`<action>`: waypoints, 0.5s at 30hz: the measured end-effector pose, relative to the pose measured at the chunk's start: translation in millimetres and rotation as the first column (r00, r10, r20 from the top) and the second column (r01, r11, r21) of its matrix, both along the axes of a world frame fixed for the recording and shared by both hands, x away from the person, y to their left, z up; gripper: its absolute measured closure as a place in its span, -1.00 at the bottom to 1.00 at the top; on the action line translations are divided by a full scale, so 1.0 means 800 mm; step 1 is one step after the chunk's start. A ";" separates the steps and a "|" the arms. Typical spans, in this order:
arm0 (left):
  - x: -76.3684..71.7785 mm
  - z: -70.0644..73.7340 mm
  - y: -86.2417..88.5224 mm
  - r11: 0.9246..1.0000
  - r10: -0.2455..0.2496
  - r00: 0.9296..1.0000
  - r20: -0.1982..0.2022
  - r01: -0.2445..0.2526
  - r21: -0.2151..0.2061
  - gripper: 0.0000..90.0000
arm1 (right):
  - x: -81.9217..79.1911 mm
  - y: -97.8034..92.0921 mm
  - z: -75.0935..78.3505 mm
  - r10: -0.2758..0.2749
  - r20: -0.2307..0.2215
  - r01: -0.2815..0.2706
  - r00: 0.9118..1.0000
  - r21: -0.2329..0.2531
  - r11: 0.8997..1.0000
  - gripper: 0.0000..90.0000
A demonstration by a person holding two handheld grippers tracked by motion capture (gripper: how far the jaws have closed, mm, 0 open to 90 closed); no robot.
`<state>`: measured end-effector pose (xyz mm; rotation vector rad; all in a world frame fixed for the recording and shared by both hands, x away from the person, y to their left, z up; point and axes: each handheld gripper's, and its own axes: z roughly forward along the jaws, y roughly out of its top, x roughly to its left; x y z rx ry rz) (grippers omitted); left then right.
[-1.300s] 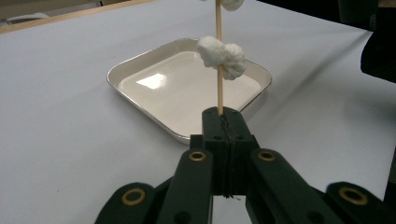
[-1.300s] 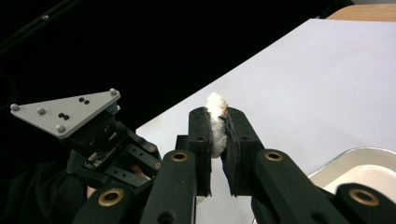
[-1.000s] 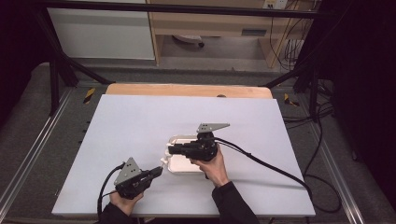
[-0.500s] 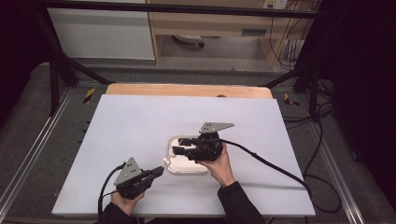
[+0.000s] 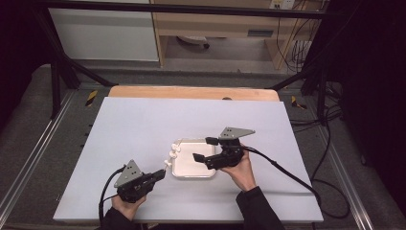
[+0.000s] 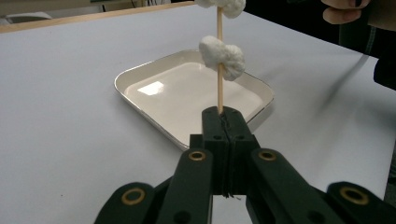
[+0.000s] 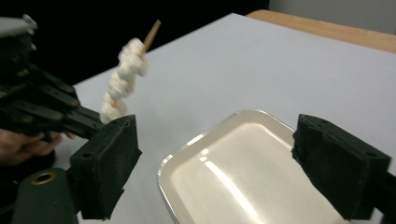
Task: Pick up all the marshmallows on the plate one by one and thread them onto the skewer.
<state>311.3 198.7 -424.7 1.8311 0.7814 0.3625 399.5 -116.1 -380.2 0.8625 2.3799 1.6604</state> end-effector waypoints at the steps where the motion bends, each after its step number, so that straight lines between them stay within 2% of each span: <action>1: 0.000 0.000 0.000 1.000 0.000 1.000 -0.004 0.000 0.000 0.98 | 0.000 -0.004 -0.002 -0.005 0.005 0.005 1.000 -0.015 1.000 -0.74; 6: 0.003 0.002 -0.001 1.000 -0.006 1.000 -0.024 0.006 0.005 0.98 | 0.002 -0.024 -0.013 -0.028 -0.009 0.027 1.000 -0.073 0.997 -0.93; 9: 0.006 0.004 -0.002 1.000 -0.009 0.999 -0.033 0.010 0.014 0.98 | 0.000 -0.041 -0.022 -0.049 -0.025 0.047 0.998 -0.087 0.995 -0.97; 15: 0.015 0.014 -0.005 0.999 -0.014 0.998 -0.056 0.017 0.040 0.97 | -0.006 -0.076 -0.045 -0.119 -0.024 0.115 0.993 -0.136 0.984 -0.99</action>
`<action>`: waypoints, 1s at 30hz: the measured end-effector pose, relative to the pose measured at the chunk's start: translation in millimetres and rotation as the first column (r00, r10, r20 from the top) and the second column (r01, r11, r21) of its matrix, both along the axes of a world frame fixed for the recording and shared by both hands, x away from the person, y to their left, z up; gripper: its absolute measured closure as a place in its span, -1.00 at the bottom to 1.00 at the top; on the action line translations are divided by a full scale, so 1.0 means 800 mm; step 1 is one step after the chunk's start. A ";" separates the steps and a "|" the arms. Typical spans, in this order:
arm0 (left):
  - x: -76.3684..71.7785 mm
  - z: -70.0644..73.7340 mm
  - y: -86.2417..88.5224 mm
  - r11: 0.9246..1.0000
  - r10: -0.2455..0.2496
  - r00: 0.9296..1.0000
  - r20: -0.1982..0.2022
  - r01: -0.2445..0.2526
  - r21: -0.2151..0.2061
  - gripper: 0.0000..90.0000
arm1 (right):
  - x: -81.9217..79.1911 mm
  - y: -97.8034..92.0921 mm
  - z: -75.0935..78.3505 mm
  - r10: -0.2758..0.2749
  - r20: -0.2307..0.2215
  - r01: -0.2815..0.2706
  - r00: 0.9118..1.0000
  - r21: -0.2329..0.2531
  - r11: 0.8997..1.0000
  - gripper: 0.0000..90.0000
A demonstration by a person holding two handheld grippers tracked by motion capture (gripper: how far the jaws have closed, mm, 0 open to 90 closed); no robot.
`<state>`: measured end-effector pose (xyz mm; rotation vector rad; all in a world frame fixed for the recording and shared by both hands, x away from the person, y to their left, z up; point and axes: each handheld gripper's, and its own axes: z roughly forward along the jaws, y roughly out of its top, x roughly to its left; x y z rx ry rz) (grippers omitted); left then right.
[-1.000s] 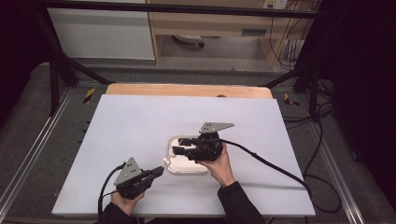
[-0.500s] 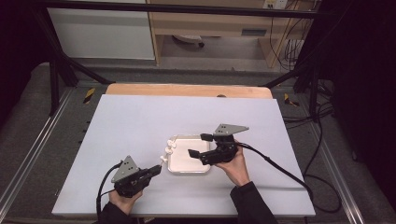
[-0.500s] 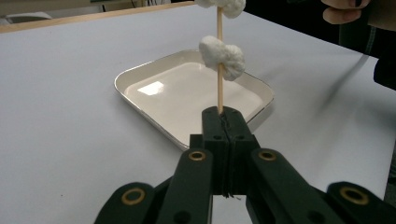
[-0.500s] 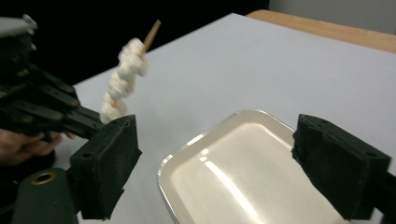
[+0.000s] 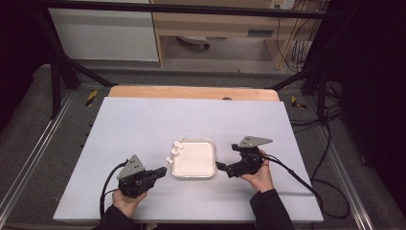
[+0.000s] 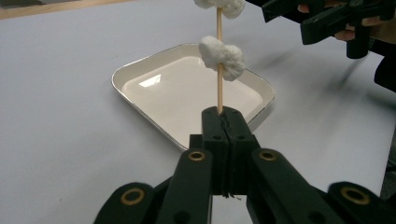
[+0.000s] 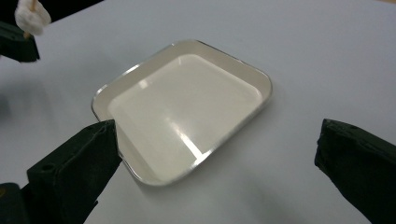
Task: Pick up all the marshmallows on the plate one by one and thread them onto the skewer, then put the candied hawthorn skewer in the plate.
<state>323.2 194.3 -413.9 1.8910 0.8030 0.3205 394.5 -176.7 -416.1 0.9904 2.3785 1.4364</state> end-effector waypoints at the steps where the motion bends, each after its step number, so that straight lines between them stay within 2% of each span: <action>1: 0.001 0.001 0.000 1.000 0.000 1.000 -0.004 0.000 0.003 0.97 | -0.002 -0.006 -0.004 -0.008 -0.002 0.008 1.000 -0.008 1.000 -0.99; 4: 0.005 0.007 -0.001 1.000 0.001 1.000 -0.009 -0.001 0.014 0.97 | -0.006 -0.022 -0.012 -0.027 -0.005 0.027 1.000 -0.037 0.999 -0.99; 9: 0.014 0.016 -0.004 0.999 0.006 1.000 -0.019 -0.005 0.035 0.97 | -0.013 -0.049 -0.019 -0.053 0.004 0.053 0.999 -0.042 0.998 -0.99; 19: 0.039 0.035 -0.020 0.997 0.003 0.998 -0.055 0.001 0.073 0.96 | -0.022 -0.084 -0.035 -0.079 -0.015 0.078 0.997 -0.094 0.993 -0.99; 21: 0.046 0.036 -0.024 0.997 0.000 0.997 -0.081 0.006 0.079 0.96 | -0.025 -0.090 -0.037 -0.087 -0.015 0.085 0.996 -0.096 0.992 -0.99; 24: 0.051 0.034 -0.031 0.996 0.007 0.996 -0.091 0.002 0.094 0.96 | -0.027 -0.097 -0.040 -0.095 -0.004 0.095 0.995 -0.092 0.991 -0.99; 30: 0.063 0.021 -0.048 0.991 0.013 0.991 -0.131 0.004 0.131 0.96 | -0.031 -0.106 -0.044 -0.103 -0.007 0.102 0.995 -0.099 0.990 -0.99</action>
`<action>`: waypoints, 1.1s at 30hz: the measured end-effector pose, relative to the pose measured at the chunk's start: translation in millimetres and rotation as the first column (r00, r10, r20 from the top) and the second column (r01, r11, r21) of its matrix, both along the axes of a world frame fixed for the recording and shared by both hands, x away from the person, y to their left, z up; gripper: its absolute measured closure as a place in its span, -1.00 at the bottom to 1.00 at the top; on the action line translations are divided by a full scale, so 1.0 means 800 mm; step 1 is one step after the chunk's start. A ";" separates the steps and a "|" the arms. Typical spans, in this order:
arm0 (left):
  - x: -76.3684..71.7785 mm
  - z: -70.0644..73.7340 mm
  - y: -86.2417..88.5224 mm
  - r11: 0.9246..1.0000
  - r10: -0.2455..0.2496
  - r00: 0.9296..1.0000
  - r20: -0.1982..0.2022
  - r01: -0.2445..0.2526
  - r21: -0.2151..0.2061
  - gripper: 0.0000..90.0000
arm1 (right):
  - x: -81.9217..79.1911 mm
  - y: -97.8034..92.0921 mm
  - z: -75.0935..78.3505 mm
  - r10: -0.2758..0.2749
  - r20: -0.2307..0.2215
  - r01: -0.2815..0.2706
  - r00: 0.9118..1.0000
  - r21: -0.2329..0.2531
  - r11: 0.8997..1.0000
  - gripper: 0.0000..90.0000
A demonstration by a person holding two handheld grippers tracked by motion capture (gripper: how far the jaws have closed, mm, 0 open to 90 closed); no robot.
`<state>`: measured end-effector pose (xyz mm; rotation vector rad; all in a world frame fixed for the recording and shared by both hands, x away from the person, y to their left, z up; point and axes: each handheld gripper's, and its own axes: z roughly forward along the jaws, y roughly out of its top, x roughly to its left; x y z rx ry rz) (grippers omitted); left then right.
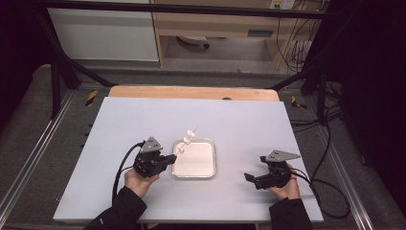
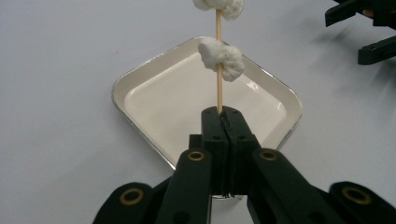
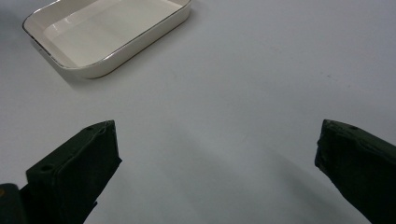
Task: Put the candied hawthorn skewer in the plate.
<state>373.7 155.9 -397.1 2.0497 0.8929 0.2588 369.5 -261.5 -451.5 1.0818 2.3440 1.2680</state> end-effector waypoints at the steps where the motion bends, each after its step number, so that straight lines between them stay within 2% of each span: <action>1: 0.002 -0.003 -0.004 1.000 -0.001 1.000 -0.006 0.001 0.009 0.96 | -0.001 -0.001 0.000 -0.001 0.003 0.001 1.000 0.002 1.000 -0.99; 6: 0.012 -0.020 -0.021 0.997 0.001 0.999 -0.042 0.002 0.075 0.96 | 0.000 -0.004 -0.004 0.000 0.000 0.000 1.000 0.003 1.000 -0.99; 12: 0.023 -0.035 -0.033 0.994 0.021 0.997 -0.076 -0.013 0.107 0.97 | 0.000 -0.006 -0.004 -0.002 0.008 0.002 1.000 0.003 1.000 -0.99; 16: 0.026 -0.041 -0.038 0.988 0.033 0.995 -0.096 -0.018 0.155 0.97 | -0.001 -0.005 -0.004 -0.003 0.001 0.003 1.000 0.004 1.000 -0.99; 18: 0.027 -0.043 -0.040 0.986 0.040 0.994 -0.106 -0.022 0.165 0.97 | 0.000 -0.006 -0.004 -0.005 0.002 0.005 1.000 0.001 1.000 -0.99; 21: 0.027 -0.045 -0.043 0.980 0.034 0.994 -0.106 -0.012 0.198 0.97 | 0.000 -0.006 -0.004 -0.004 0.003 0.004 1.000 -0.001 1.000 -0.99; 25: 0.027 -0.047 -0.045 0.977 0.036 0.993 -0.116 -0.010 0.211 0.96 | 0.000 -0.006 -0.004 -0.005 0.004 0.005 1.000 -0.002 1.000 -0.99; 27: 0.027 -0.048 -0.046 0.974 0.032 0.992 -0.121 -0.003 0.228 0.96 | 0.000 -0.006 -0.005 -0.003 0.003 0.003 1.000 -0.003 1.000 -0.99; 33: 0.028 -0.048 -0.047 0.973 0.032 0.991 -0.128 -0.002 0.229 0.95 | 0.000 -0.005 -0.005 -0.002 0.000 0.002 1.000 -0.007 1.000 -0.99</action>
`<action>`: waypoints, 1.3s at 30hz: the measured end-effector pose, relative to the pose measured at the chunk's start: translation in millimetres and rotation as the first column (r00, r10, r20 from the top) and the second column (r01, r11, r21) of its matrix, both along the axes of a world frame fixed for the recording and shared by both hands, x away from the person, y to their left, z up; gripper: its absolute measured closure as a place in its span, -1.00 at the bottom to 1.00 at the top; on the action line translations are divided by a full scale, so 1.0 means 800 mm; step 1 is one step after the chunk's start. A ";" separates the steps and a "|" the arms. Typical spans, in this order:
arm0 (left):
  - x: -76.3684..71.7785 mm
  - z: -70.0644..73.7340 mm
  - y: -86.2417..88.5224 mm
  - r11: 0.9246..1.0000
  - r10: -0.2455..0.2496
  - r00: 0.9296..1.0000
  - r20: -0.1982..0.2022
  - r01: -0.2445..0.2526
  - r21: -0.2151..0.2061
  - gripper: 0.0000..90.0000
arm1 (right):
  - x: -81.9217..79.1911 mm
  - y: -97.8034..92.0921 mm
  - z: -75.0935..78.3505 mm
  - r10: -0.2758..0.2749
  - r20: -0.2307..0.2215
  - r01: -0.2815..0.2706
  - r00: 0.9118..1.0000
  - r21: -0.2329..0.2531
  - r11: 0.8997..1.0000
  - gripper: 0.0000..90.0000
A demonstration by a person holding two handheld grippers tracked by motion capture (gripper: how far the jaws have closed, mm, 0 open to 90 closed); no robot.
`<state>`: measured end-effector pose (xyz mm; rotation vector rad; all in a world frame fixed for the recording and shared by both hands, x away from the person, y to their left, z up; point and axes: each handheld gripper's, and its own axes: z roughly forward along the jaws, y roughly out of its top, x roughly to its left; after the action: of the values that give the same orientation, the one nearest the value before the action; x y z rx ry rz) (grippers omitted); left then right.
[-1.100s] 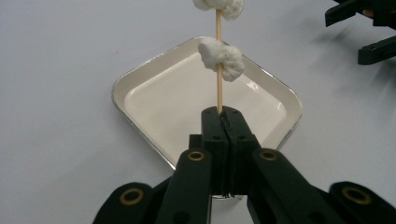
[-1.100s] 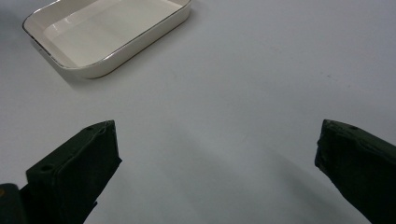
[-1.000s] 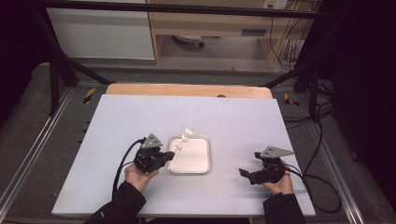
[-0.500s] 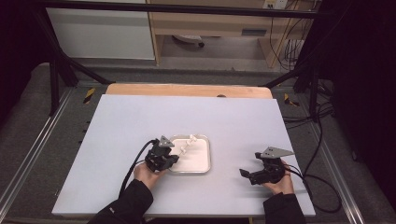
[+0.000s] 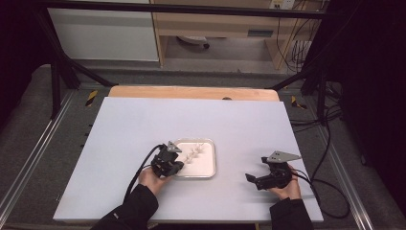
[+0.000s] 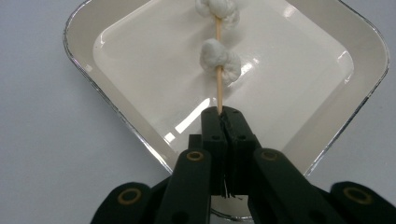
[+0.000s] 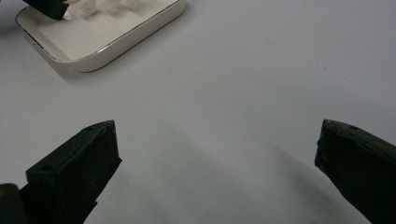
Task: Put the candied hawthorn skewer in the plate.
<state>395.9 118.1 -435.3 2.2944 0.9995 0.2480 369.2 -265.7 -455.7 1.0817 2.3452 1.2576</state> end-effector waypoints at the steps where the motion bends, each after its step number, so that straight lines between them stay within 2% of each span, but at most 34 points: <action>1: 0.000 0.000 0.000 1.000 0.001 1.000 -0.002 -0.001 -0.001 0.94 | 0.000 0.000 0.000 0.002 0.000 -0.002 1.000 0.000 1.000 -0.99; 4: -0.001 0.001 0.000 1.000 0.003 1.000 0.010 -0.003 0.000 0.81 | 0.000 0.001 -0.001 0.001 -0.003 -0.001 1.000 0.000 1.000 -0.99; 7: -0.001 0.005 0.003 1.000 0.009 1.000 0.027 -0.008 -0.019 0.64 | 0.000 0.000 0.000 0.001 -0.001 -0.001 1.000 0.000 1.000 -0.99; 8: -0.002 0.006 0.005 1.000 0.012 0.999 0.046 -0.011 -0.020 0.57 | 0.000 0.000 0.000 0.000 -0.001 0.000 1.000 0.001 1.000 -0.99; 11: -0.004 0.012 0.008 1.000 0.011 0.997 0.081 -0.009 -0.022 0.29 | 0.000 0.000 0.000 0.001 0.000 -0.001 1.000 0.002 1.000 -0.99; 17: -0.008 0.019 0.019 0.999 0.005 0.994 0.105 -0.001 -0.035 -0.19 | 0.000 0.000 0.001 -0.004 0.000 0.004 1.000 0.006 1.000 -0.99; 19: -0.012 0.022 0.023 1.000 0.019 0.992 0.123 -0.016 -0.024 -0.44 | 0.000 -0.001 0.001 -0.006 -0.002 0.006 1.000 0.006 1.000 -0.99; 22: -0.015 0.024 0.034 0.999 0.010 0.995 0.101 -0.005 -0.047 -0.56 | 0.000 -0.001 0.001 -0.006 -0.003 0.006 1.000 0.008 1.000 -0.99; 31: -0.030 0.029 0.086 0.995 0.039 0.989 0.142 -0.025 -0.094 -0.74 | 0.000 -0.001 0.001 -0.011 -0.011 0.011 1.000 0.008 1.000 -0.99; 33: -0.034 0.028 0.101 0.993 0.054 0.988 0.142 -0.038 -0.112 -0.76 | 0.000 -0.001 0.001 -0.013 -0.014 0.013 1.000 0.008 1.000 -0.99; 39: -0.049 0.015 0.136 0.990 0.084 0.986 0.146 -0.066 -0.125 -0.76 | 0.000 -0.001 0.002 -0.014 -0.015 0.014 1.000 0.005 1.000 -0.99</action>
<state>356.4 227.3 -423.5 2.0994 0.9965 0.3769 369.1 -266.8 -454.4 1.1108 2.3426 1.2562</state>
